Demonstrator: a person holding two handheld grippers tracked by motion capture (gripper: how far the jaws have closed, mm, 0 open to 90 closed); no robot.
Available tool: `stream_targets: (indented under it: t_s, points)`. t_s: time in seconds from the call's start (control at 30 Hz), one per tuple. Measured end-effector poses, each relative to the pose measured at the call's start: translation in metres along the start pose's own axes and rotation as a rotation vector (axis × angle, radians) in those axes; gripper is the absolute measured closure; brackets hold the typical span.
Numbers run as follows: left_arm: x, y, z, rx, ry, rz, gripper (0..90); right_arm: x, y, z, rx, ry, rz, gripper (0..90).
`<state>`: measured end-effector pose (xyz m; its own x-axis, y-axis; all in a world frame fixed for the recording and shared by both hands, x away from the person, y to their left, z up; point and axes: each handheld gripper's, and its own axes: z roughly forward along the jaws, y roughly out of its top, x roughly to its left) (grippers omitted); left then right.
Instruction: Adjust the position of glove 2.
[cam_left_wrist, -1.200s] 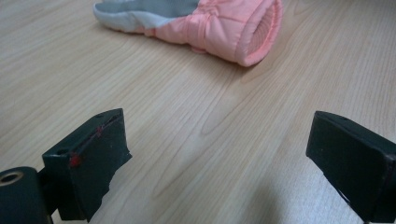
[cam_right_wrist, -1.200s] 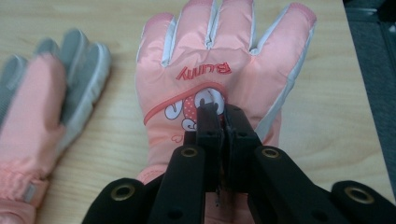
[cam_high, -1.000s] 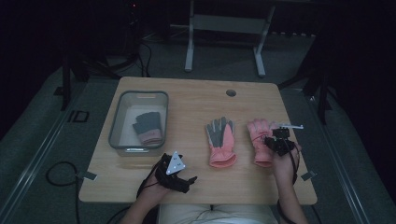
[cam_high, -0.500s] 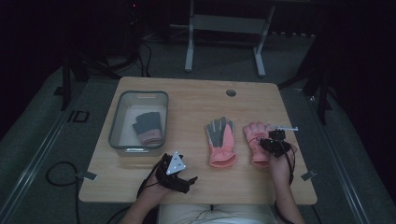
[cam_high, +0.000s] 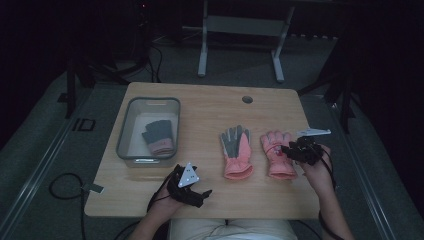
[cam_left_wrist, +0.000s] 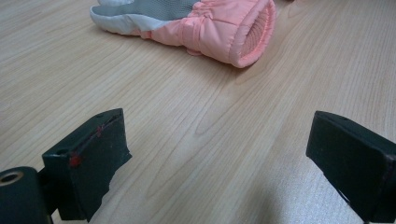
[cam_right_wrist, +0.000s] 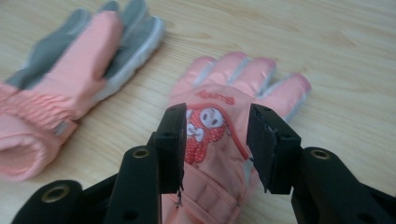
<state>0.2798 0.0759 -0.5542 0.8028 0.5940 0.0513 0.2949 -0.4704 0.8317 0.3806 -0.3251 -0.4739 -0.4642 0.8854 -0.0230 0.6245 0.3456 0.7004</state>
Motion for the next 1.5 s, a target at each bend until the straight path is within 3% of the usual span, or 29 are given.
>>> stream_targets:
  t_s: [0.07,0.13,0.2,0.53,0.6,0.8,0.83,1.0,1.13,1.4,1.5]
  points:
    - [0.0,0.0,0.0,0.0,-0.004,0.0,5.0,-0.001,0.002,0.0,0.014,0.007,-0.047,57.8]
    - [0.0,0.0,0.0,0.002,-0.006,0.004,5.0,-0.003,0.004,0.001,0.023,0.028,-0.06,57.6]
    - [-0.001,0.0,0.0,0.003,-0.006,0.006,5.0,-0.006,0.005,0.004,0.042,0.016,-0.068,57.3]
    - [-0.001,0.0,0.0,0.003,-0.008,0.007,5.0,-0.002,-0.001,0.021,0.081,0.03,-0.057,55.9]
    - [-0.001,0.0,0.001,0.006,-0.008,0.008,5.0,0.0,-0.006,0.029,0.101,0.001,-0.06,55.8]
    - [-0.001,0.0,0.001,0.005,-0.012,0.009,5.1,0.004,-0.013,0.039,0.098,-0.011,-0.04,57.0]
    - [-0.001,0.0,0.002,0.001,-0.012,0.011,5.0,0.009,-0.019,0.045,0.098,-0.046,-0.039,67.1]
    - [-0.002,0.0,0.003,0.006,-0.005,0.02,5.1,0.013,-0.021,0.049,0.097,-0.083,-0.026,77.2]
    - [-0.002,0.0,0.002,-0.002,-0.007,0.016,5.0,0.012,-0.021,0.049,0.091,-0.079,0.006,83.7]
    - [-0.002,0.0,0.002,-0.001,-0.012,0.017,5.1,0.014,-0.011,0.035,0.061,-0.096,0.06,86.5]
    - [-0.001,0.0,0.001,-0.005,-0.011,0.013,5.0,0.018,0.007,0.01,-0.001,-0.127,0.081,86.6]
